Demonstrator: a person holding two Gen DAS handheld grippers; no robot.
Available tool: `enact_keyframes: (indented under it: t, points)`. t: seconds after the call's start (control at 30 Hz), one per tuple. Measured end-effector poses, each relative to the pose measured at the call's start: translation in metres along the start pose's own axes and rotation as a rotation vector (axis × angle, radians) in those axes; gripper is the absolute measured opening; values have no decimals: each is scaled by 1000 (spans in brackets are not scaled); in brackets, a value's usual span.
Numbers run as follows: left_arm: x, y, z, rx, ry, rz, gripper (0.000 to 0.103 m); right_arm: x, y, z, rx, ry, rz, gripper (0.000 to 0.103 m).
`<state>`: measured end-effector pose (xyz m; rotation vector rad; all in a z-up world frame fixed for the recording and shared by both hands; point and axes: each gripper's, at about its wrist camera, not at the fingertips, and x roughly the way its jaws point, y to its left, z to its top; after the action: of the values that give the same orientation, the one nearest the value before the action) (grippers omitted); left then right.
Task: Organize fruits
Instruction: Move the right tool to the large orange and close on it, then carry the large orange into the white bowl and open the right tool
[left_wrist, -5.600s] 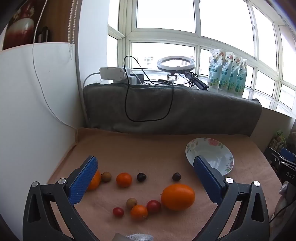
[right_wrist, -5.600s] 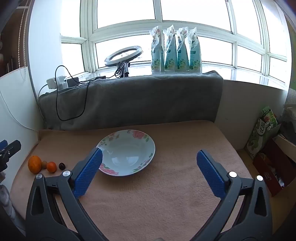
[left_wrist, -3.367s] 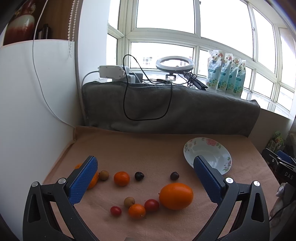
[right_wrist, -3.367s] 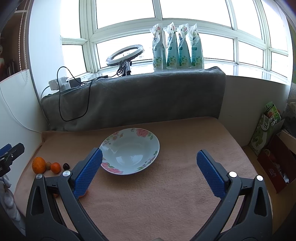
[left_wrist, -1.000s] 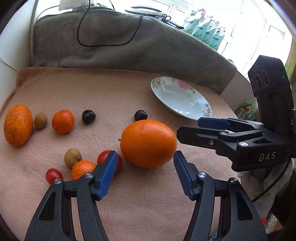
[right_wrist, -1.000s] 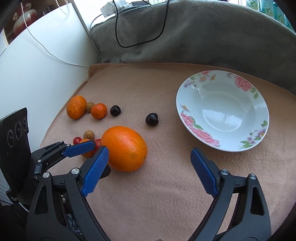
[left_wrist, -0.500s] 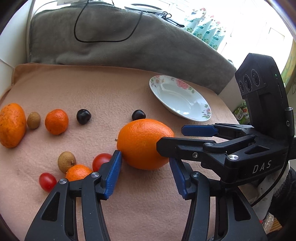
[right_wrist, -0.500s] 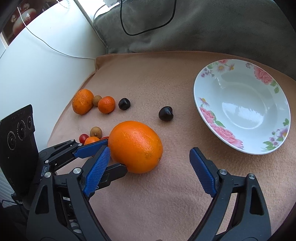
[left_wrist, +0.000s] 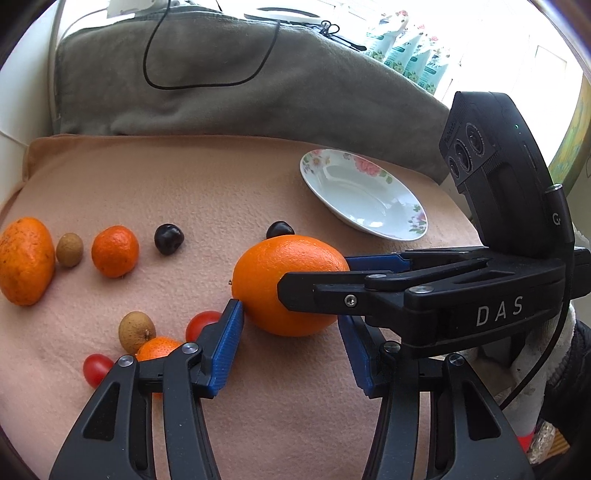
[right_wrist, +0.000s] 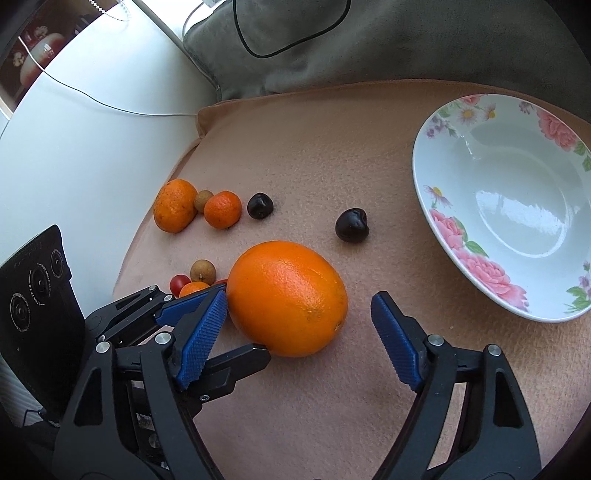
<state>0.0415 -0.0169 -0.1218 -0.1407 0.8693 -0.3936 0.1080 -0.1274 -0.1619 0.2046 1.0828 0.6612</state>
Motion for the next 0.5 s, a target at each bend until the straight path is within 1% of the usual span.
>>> enact_keyframes:
  t: [0.1, 0.17, 0.37, 0.5]
  points:
    - [1, 1, 1, -2, 1, 0, 53, 5, 1, -1, 5, 13, 8, 80]
    - [2, 1, 1, 6, 4, 3, 53, 9, 2, -2, 7, 20, 23, 75]
    - [2, 1, 2, 14, 4, -3, 53, 9, 4, 0, 12, 13, 14, 74]
    - [2, -1, 1, 32, 2, 9, 53, 9, 7, 0, 6, 9, 0, 74]
